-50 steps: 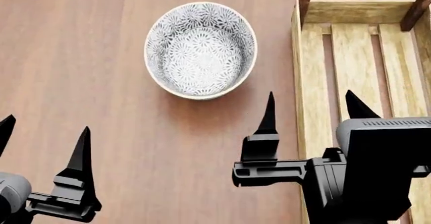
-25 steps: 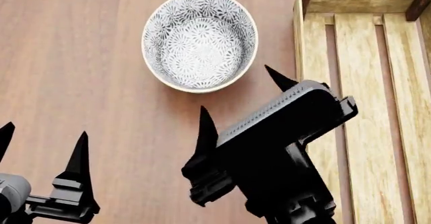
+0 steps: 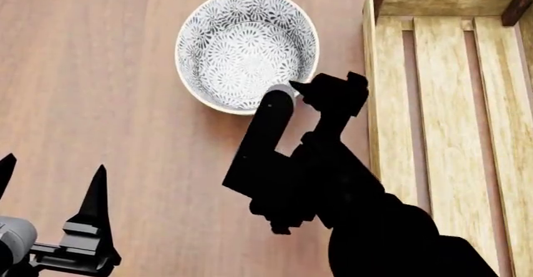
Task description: Pick up the bowl on the left and put it in the tray.
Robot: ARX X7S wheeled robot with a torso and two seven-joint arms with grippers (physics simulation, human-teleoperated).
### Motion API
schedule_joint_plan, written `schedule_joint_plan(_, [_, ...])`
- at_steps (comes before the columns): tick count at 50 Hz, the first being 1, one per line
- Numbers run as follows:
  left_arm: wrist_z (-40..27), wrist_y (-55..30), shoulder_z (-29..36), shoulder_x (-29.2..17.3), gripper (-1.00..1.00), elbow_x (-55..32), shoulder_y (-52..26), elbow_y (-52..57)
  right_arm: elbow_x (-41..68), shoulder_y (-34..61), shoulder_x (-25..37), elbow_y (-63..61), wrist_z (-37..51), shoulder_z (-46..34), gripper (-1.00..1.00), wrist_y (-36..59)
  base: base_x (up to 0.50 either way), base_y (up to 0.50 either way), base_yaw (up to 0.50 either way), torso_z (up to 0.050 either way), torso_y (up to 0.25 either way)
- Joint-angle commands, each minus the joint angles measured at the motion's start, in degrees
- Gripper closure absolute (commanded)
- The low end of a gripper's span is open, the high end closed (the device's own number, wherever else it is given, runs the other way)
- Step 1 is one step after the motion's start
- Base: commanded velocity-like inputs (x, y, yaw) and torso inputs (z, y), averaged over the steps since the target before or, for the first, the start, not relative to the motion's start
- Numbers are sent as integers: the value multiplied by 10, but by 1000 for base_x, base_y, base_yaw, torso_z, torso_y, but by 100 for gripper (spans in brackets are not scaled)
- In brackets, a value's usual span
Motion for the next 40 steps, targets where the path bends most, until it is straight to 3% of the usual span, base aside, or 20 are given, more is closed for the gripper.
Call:
schedule_joint_plan(1, [13,7,-13,8,-100,11,3,-8,-58,63,-36,123,-71,-61,-100,-59,0,0,0,0,0])
schedule_joint_plan(40, [11,22,-23,-1,-100,-6,12,-15,-83,83,-154,349,-45,-97,-100,-184,0,0,0,0,0])
